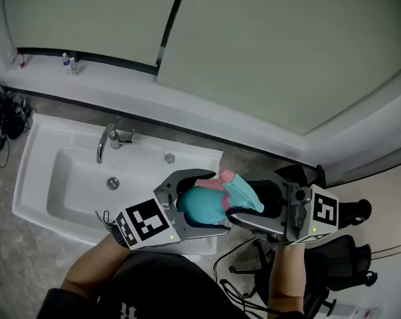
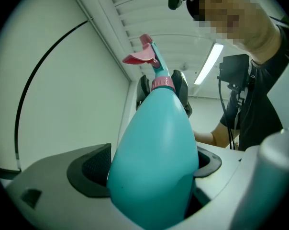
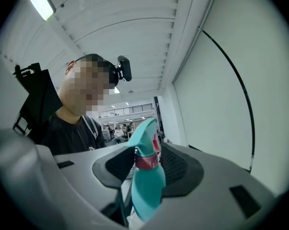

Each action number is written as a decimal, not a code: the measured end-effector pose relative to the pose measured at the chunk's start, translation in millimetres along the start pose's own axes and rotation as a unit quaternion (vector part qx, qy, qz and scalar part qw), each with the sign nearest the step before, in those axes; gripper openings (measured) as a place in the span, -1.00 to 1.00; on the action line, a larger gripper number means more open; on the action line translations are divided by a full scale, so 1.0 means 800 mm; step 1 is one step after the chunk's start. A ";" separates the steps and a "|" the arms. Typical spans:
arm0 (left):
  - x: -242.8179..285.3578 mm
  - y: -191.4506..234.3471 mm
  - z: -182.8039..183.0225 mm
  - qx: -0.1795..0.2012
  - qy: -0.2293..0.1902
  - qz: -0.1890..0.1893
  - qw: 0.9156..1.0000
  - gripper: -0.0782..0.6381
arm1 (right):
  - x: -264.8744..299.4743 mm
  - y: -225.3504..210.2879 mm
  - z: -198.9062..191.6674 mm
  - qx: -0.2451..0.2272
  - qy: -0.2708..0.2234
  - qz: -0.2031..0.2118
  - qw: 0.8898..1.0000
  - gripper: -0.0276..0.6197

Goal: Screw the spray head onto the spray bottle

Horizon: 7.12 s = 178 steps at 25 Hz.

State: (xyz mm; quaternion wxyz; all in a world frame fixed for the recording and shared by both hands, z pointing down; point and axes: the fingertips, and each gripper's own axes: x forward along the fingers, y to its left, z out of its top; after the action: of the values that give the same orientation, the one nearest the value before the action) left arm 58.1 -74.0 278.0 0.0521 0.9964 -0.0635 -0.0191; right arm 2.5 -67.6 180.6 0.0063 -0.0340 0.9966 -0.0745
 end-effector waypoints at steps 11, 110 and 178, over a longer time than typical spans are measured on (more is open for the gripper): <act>-0.004 0.038 -0.002 0.025 0.002 0.112 0.993 0.53 | -0.005 -0.029 -0.008 -0.034 -0.011 -0.136 0.990 -0.47; -0.026 0.068 -0.148 0.000 0.280 -0.016 0.960 0.52 | -0.065 -0.021 -0.119 0.367 -0.162 -0.178 0.899 -0.03; -0.057 0.112 -0.052 0.525 0.390 0.193 0.731 0.50 | -0.040 -0.080 -0.148 0.358 0.046 -0.140 0.922 -0.52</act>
State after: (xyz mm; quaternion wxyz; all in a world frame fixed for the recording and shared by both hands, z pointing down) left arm 3.4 -152.1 330.1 -0.4563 0.7513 -0.2287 0.4183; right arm 37.0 -111.3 307.5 -0.0383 -0.1654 0.8878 -0.4277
